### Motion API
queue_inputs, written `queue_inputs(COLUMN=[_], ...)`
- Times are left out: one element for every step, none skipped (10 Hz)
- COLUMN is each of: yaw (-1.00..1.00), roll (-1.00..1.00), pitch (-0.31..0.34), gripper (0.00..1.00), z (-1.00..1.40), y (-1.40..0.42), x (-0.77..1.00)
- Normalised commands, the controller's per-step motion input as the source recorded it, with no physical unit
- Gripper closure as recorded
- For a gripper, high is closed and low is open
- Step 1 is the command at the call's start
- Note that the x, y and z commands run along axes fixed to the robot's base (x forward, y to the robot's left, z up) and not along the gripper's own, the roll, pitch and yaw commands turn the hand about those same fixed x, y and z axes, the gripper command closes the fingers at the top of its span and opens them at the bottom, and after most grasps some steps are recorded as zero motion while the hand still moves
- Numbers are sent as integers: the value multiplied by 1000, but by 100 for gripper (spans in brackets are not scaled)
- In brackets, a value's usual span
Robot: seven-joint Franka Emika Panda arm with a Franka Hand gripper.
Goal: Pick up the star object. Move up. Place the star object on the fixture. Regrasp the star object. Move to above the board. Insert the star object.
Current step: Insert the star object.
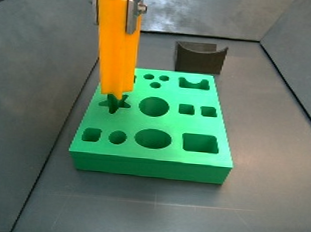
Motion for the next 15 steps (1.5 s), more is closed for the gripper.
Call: queue_inputs(yaw=[-494, -577, -577, -837, -717, -146, 0, 0, 0, 0, -29, -20, 0, 0, 0], roll=[0, 0, 0, -14, 0, 0, -9, -33, -37, 0, 0, 0, 0, 0, 0], pitch=[0, 0, 0, 0, 0, 21, 0, -16, -20, -11, 0, 0, 0, 0, 0], gripper=[100, 100, 100, 100, 100, 100, 100, 100, 100, 100, 100, 100, 100, 100, 100], z=[-169, -180, -183, -249, -163, 0, 0, 0, 0, 0, 0, 0, 0, -17, -91], y=[-149, -140, -111, -97, -6, 0, 0, 29, 46, 14, 0, 0, 0, 0, 0], x=[0, 0, 0, 111, 149, 0, -9, -51, -63, -100, -111, -106, -26, 0, 0])
